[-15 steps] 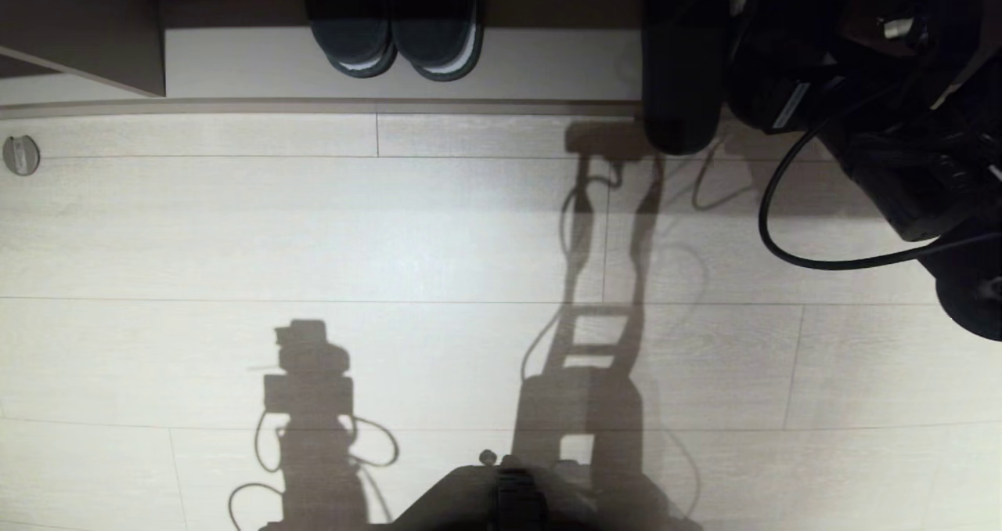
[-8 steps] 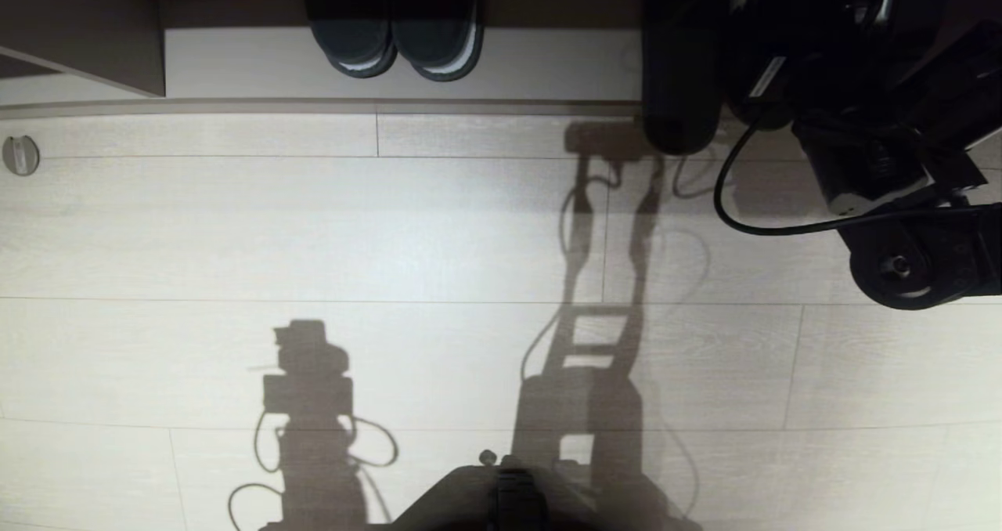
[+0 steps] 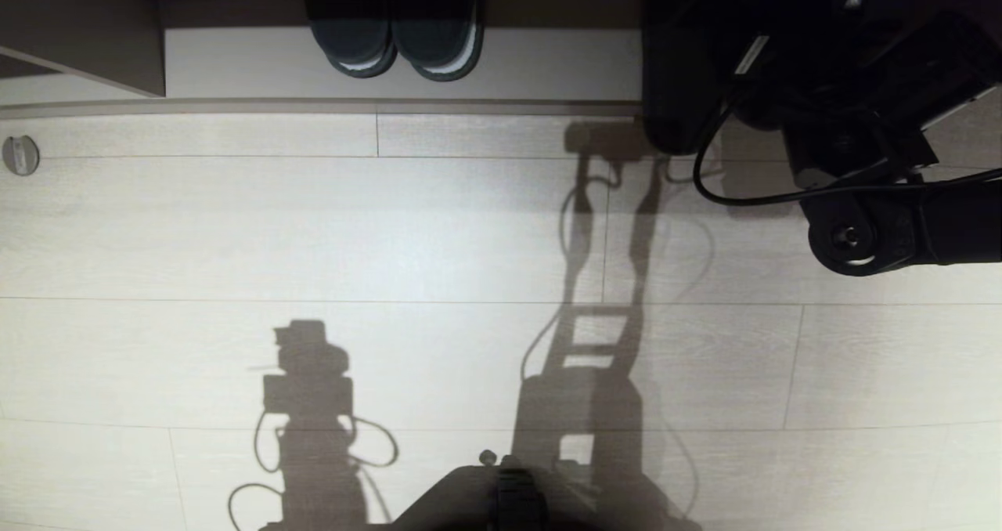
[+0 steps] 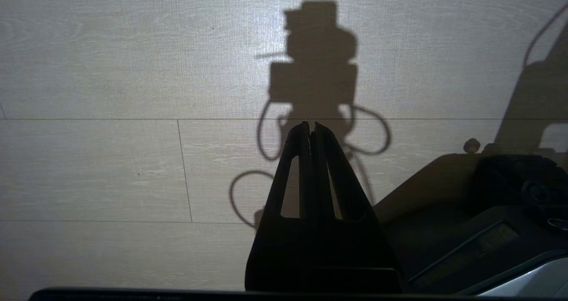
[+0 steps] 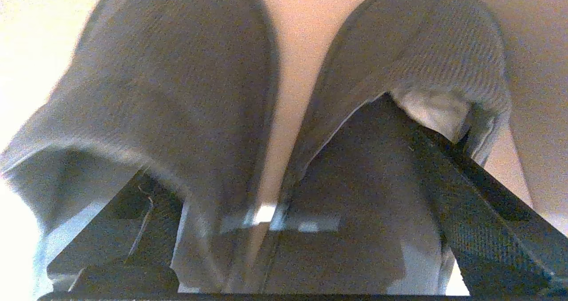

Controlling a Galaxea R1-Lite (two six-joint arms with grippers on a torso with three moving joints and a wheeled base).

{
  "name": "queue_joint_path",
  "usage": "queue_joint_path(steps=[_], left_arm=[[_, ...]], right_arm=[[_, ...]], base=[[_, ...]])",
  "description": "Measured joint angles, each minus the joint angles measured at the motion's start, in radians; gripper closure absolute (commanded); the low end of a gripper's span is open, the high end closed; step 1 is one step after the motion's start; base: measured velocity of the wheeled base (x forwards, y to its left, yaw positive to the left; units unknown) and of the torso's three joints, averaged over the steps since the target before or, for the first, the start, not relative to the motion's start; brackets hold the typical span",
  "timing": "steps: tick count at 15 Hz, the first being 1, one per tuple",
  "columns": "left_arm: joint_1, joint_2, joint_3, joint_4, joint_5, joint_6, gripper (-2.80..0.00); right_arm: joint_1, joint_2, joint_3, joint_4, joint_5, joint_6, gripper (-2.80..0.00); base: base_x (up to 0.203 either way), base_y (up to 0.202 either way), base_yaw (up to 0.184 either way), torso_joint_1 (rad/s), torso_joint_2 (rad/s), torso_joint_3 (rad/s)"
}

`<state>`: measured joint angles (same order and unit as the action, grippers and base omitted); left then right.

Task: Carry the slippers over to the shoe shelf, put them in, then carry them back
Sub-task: Pick up the slippers in the shoe cabinet

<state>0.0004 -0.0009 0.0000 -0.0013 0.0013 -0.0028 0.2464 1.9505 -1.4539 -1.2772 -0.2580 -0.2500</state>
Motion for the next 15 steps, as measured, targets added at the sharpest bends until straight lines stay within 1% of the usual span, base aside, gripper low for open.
queue_joint_path(steps=[4,5,9,15], left_arm=[[0.000,0.000,0.000,0.000,0.000,0.000,0.00],[0.000,0.000,0.000,0.000,0.000,0.000,0.00],[0.000,0.000,0.000,0.000,0.000,-0.001,0.00],[0.000,0.000,0.000,0.000,0.000,-0.003,0.00]], right_arm=[[-0.008,0.049,-0.090,0.013,-0.010,0.001,-2.80],[-0.012,0.063,-0.117,0.014,-0.008,0.001,0.00],[-0.033,0.117,-0.215,0.024,-0.005,0.000,0.00],[-0.040,0.145,-0.229,0.019,-0.001,0.000,0.00]], base=[[0.000,0.000,0.000,0.000,0.00,0.000],[0.000,0.000,0.000,0.000,0.00,0.000],[0.000,0.000,0.000,0.000,0.00,0.000],[0.000,0.000,0.000,0.000,0.00,0.000]])
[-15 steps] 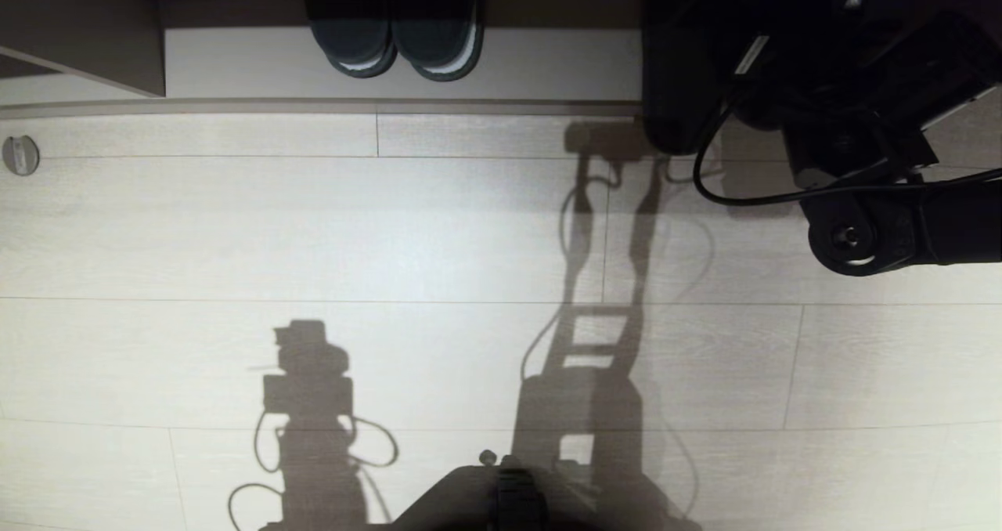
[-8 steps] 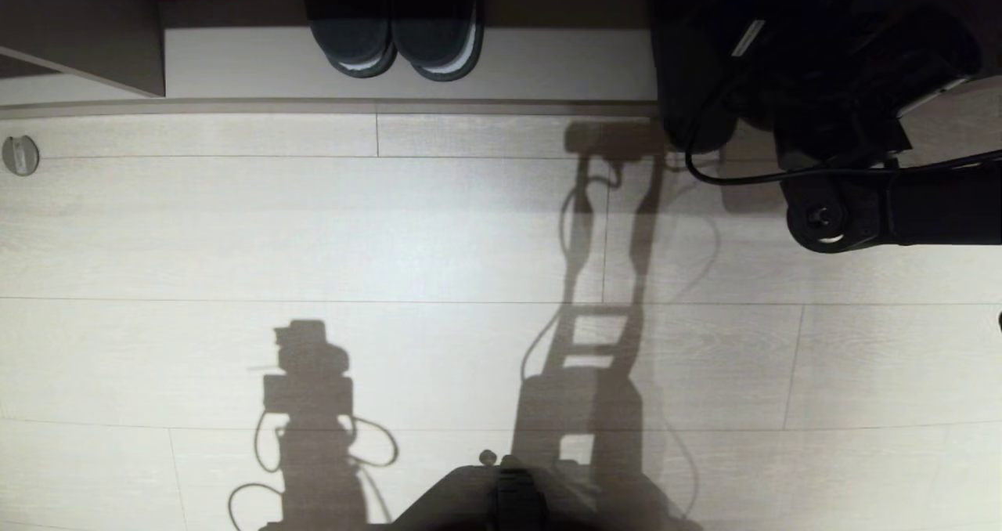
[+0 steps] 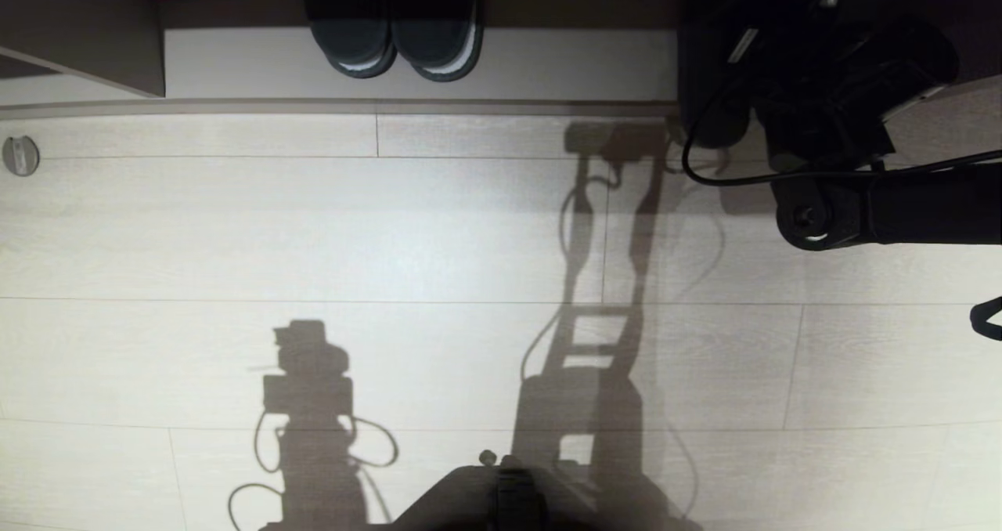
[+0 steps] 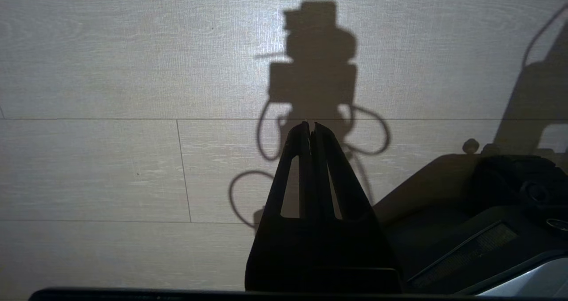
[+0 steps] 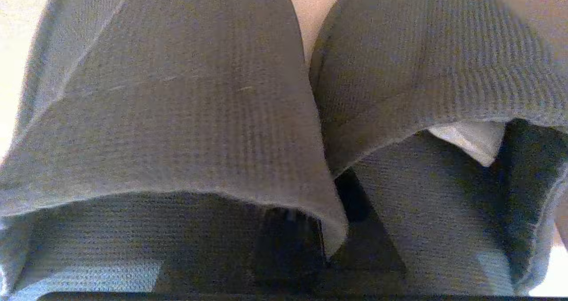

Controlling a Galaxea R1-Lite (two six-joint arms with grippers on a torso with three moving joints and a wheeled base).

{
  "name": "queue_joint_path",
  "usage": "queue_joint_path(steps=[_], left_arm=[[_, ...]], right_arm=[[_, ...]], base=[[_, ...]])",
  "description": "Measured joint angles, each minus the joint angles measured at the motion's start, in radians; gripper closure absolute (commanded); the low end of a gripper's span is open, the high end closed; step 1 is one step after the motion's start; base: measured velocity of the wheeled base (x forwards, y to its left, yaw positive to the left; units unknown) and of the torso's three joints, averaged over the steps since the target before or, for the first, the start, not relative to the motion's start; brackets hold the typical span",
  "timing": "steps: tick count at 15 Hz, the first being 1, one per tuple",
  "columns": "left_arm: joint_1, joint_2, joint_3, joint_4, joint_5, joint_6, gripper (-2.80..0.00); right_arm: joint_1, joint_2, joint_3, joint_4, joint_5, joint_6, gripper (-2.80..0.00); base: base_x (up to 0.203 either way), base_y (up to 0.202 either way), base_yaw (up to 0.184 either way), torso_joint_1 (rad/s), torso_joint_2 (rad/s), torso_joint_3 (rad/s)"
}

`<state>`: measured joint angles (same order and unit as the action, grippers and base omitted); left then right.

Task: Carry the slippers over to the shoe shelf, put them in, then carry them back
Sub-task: Pick up the slippers in the shoe cabinet, then place the slippers on the floor

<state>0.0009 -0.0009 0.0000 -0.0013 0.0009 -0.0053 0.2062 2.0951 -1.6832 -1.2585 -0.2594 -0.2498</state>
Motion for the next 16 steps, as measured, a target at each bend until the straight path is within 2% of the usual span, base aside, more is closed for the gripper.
queue_joint_path(steps=[2,5,10,16], left_arm=[[0.000,0.000,0.000,0.000,0.000,0.000,0.00],[0.000,0.000,0.000,0.000,0.000,0.000,0.00],[0.000,0.000,0.000,0.000,0.001,0.001,0.00],[-0.001,0.000,0.000,0.000,0.001,0.001,0.00]], right_arm=[[0.003,-0.017,0.036,0.004,0.009,0.002,0.00],[0.024,-0.128,0.233,0.011,0.046,0.027,0.00],[0.069,-0.362,0.643,0.006,0.092,0.125,0.00],[0.103,-0.652,1.163,0.008,0.117,0.148,0.00]], base=[[0.000,0.000,0.000,0.000,0.00,0.000],[0.000,0.000,0.000,0.000,0.00,0.000],[0.000,0.000,0.000,0.000,0.00,0.000],[0.000,0.000,0.000,0.000,0.00,0.000]])
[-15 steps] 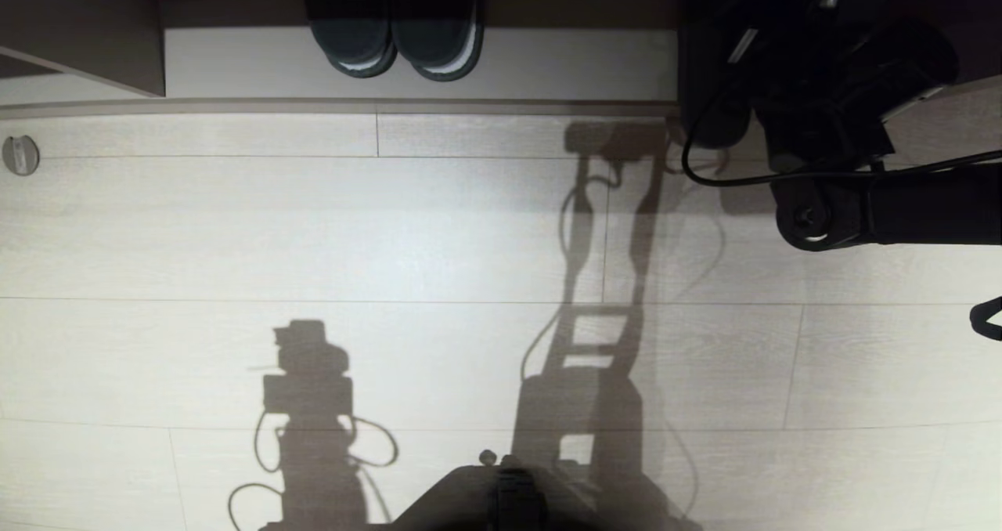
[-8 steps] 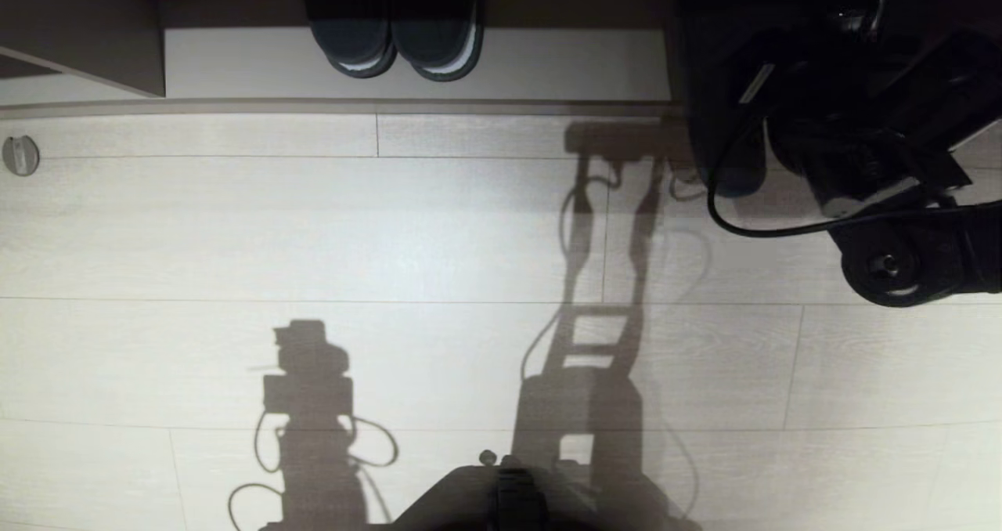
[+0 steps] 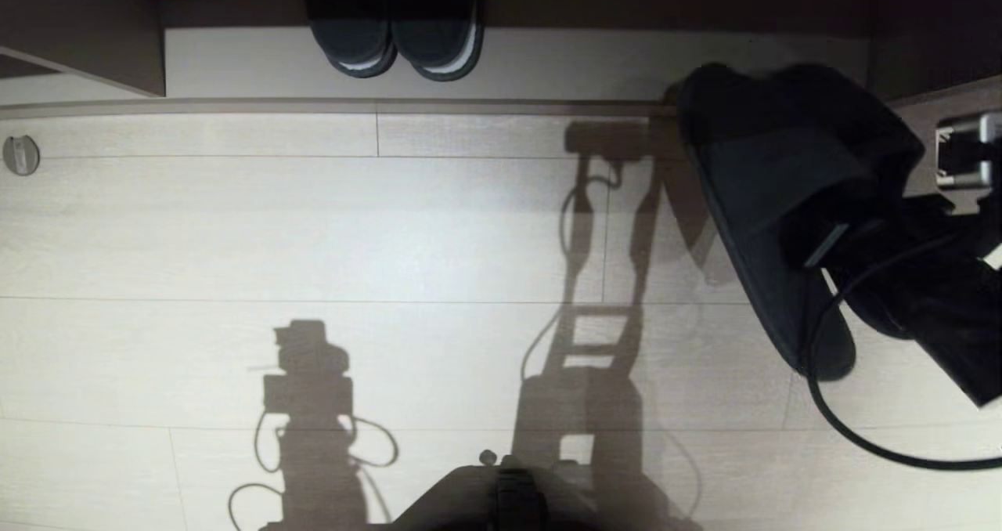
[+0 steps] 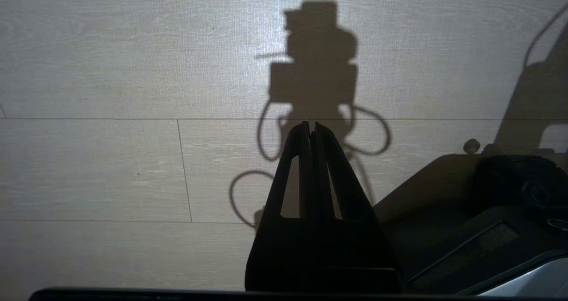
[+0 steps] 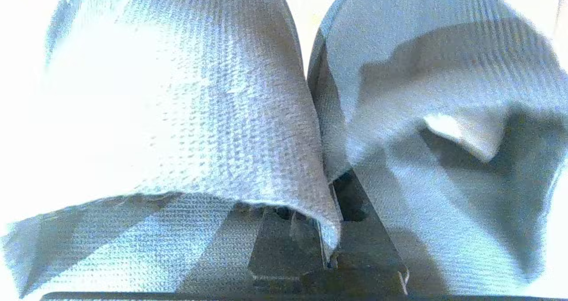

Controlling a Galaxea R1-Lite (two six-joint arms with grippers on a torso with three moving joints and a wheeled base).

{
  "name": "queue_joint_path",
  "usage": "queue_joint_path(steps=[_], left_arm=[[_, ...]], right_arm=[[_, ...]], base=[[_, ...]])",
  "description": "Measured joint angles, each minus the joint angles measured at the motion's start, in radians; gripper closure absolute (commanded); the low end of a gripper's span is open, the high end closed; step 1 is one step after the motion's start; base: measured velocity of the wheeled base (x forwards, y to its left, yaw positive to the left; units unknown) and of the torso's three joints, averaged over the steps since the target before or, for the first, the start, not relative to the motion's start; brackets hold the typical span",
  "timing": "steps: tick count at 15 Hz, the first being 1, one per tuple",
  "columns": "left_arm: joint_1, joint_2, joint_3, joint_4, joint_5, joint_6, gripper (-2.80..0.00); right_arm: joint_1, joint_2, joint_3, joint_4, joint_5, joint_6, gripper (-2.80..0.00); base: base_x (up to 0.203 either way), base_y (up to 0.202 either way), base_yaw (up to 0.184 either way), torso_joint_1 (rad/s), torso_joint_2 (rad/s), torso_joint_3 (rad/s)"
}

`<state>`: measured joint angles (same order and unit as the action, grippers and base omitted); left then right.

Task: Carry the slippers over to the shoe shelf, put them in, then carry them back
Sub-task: Place the slippers on the floor

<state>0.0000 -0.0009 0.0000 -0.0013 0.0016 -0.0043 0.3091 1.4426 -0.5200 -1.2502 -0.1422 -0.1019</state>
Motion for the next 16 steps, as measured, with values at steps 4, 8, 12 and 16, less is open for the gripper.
queue_joint_path(steps=[4,8,12,16], left_arm=[[0.000,0.000,0.000,0.000,0.000,0.000,0.00],[0.000,0.000,0.000,0.000,-0.001,0.000,0.00],[0.001,0.000,0.000,0.000,0.000,0.000,0.00],[0.000,0.000,0.000,0.000,-0.001,-0.001,0.00]], right_arm=[[0.005,-0.215,0.220,0.040,0.003,0.010,0.00],[0.005,-0.552,0.282,0.311,0.003,0.013,0.00],[-0.103,-0.898,0.232,0.740,0.060,0.014,0.00],[-0.184,-1.104,0.273,0.964,0.072,0.028,0.00]], base=[[0.000,0.000,0.000,0.000,0.00,0.000],[0.000,0.000,0.000,0.000,0.00,0.000],[0.000,0.000,0.000,0.000,0.00,0.000],[0.000,0.000,0.000,0.000,0.00,0.000]])
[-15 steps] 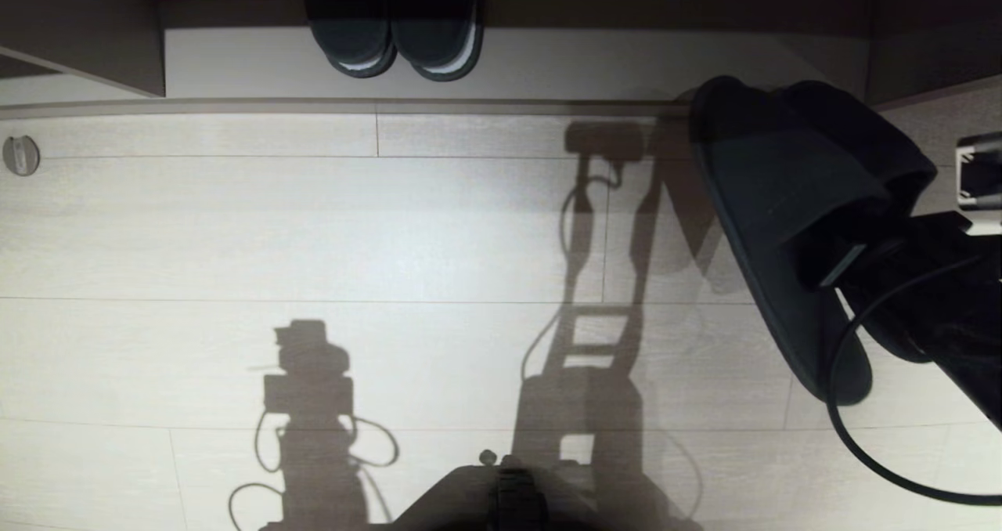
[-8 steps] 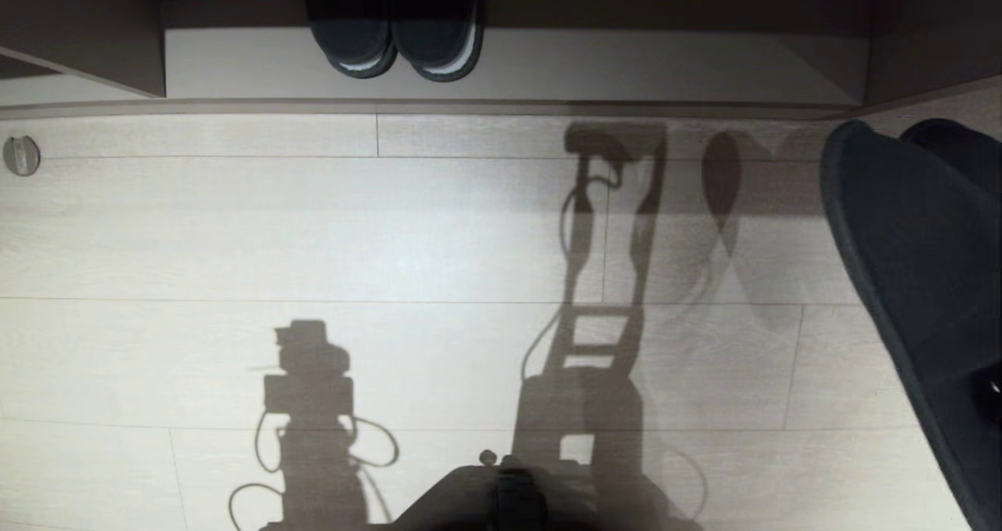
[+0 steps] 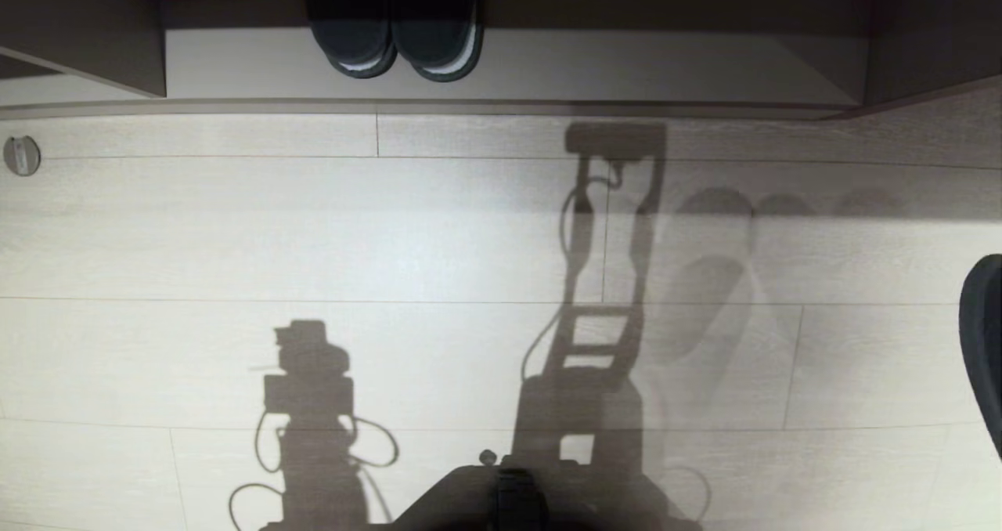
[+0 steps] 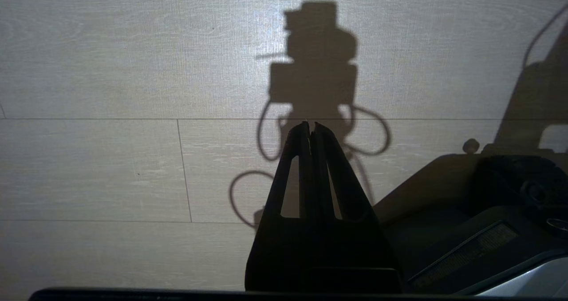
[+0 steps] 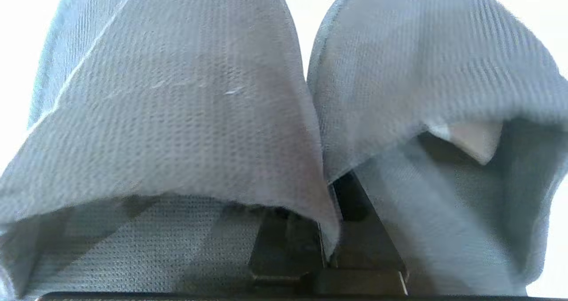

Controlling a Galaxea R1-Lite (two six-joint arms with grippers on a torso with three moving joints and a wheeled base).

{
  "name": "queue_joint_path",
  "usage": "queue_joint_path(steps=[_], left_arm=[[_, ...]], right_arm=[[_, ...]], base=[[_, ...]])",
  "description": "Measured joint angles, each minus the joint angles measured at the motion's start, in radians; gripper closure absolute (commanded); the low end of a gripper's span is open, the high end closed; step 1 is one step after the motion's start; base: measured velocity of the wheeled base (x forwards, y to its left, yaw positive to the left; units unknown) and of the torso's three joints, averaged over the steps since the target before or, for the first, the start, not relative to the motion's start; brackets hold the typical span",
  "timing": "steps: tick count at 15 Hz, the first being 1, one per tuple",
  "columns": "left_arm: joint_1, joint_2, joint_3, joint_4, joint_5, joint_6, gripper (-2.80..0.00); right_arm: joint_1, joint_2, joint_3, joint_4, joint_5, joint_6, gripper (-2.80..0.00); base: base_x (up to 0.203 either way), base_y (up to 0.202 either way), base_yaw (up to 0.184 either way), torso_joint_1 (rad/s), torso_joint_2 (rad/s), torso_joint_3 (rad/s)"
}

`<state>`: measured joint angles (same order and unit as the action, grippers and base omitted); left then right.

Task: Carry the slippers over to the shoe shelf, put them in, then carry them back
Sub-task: Place the slippers on the floor

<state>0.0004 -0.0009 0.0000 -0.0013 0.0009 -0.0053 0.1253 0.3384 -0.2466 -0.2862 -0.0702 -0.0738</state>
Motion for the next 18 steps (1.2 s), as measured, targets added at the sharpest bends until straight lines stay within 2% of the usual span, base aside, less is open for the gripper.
queue_joint_path(steps=[2,3,6,8,12,18], left_arm=[[0.000,0.000,0.000,0.000,0.000,0.001,0.00],[0.000,0.000,0.000,0.000,0.000,0.001,0.00],[0.000,0.000,0.000,0.000,0.001,0.001,0.00],[0.000,0.000,0.000,0.000,0.000,0.001,0.00],[0.000,0.000,0.000,0.000,0.001,0.001,0.00],[0.000,0.000,0.000,0.001,0.001,-0.004,0.00]], right_arm=[[-0.041,-0.039,0.041,-0.056,0.015,0.000,0.00],[-0.059,-0.065,0.065,-0.039,0.039,0.000,0.00],[-0.094,-0.186,0.142,0.083,0.121,-0.002,0.00],[-0.104,-0.266,0.191,0.195,0.140,-0.003,0.00],[-0.110,-0.327,0.237,0.276,0.080,-0.001,0.00],[-0.111,-0.341,0.247,0.276,0.078,-0.003,0.00]], base=[[0.000,0.000,0.000,0.000,0.00,0.000],[0.000,0.000,0.000,0.000,0.00,0.000],[0.000,0.000,0.000,0.000,0.00,0.000],[0.000,0.000,0.000,0.000,0.00,0.000],[0.000,0.000,0.000,0.000,0.00,0.000],[0.000,0.000,0.000,0.002,0.00,0.109]])
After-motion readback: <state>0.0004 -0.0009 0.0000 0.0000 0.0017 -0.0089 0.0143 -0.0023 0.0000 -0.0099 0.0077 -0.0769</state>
